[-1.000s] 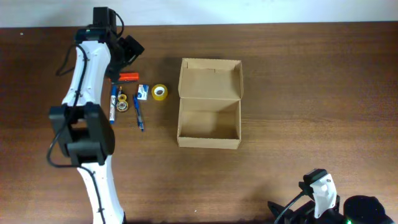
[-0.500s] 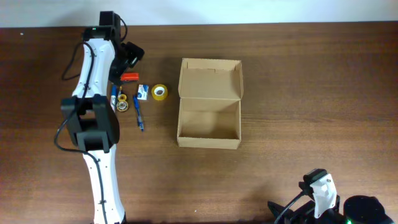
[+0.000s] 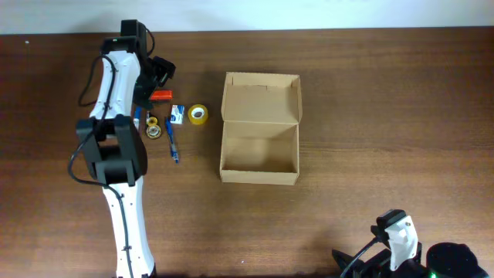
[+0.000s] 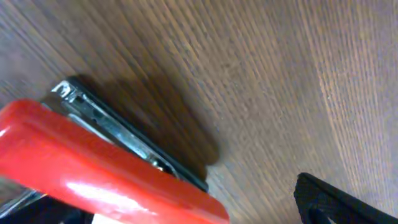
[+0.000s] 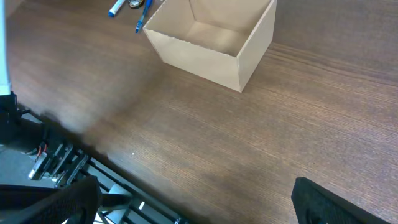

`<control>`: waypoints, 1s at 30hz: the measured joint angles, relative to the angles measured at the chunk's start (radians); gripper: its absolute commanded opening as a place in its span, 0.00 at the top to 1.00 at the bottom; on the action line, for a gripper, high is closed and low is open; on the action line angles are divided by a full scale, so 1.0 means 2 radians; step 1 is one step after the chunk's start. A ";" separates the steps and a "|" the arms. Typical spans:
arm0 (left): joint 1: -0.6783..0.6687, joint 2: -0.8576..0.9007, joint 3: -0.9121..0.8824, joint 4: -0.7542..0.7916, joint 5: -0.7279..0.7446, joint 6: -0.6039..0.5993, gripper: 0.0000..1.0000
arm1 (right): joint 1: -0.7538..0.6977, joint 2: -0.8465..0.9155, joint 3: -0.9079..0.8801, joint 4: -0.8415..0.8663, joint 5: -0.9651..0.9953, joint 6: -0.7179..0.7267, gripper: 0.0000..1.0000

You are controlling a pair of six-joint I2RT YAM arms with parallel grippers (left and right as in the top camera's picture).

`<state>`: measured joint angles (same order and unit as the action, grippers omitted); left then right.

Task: Pack container
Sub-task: 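Lower the left gripper and grasp the red stapler, then lift the red stapler and carry it into the cardboard box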

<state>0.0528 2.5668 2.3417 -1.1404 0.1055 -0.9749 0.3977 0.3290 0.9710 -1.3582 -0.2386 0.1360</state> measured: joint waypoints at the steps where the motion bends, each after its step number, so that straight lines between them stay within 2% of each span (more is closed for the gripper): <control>1: 0.000 0.001 0.000 0.004 0.000 -0.001 0.00 | 0.000 0.000 0.000 0.000 0.000 0.000 0.01; 15: 0.000 0.005 0.000 0.015 0.001 -0.005 0.02 | 0.000 0.000 0.000 0.000 0.000 0.000 0.01; 16: 0.000 0.005 0.000 0.015 0.001 -0.005 0.09 | 0.000 0.000 0.000 0.000 0.000 0.000 0.01; 17: 0.000 0.005 0.000 0.015 0.001 -0.008 0.23 | 0.000 0.000 0.000 0.000 0.000 0.000 0.01; 18: 0.000 0.005 0.000 0.015 0.001 -0.008 0.34 | 0.000 0.000 0.000 0.000 0.000 0.000 0.01; 19: 0.000 0.005 0.000 0.014 0.001 -0.009 0.38 | 0.000 0.000 0.000 0.000 0.000 0.000 0.01; 21: 0.000 0.005 0.000 0.014 0.001 -0.008 0.42 | 0.000 0.000 0.000 0.000 0.000 0.000 0.01; 25: 0.000 0.007 0.000 0.005 0.001 -0.008 0.42 | 0.000 0.000 0.000 0.000 0.000 0.000 0.01; 30: 0.000 0.015 0.003 -0.001 0.001 -0.009 0.62 | 0.000 0.000 0.000 0.000 0.000 0.000 0.01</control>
<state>0.0528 2.5961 2.3474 -1.1419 0.1081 -0.9936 0.3977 0.3290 0.9710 -1.3586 -0.2386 0.1356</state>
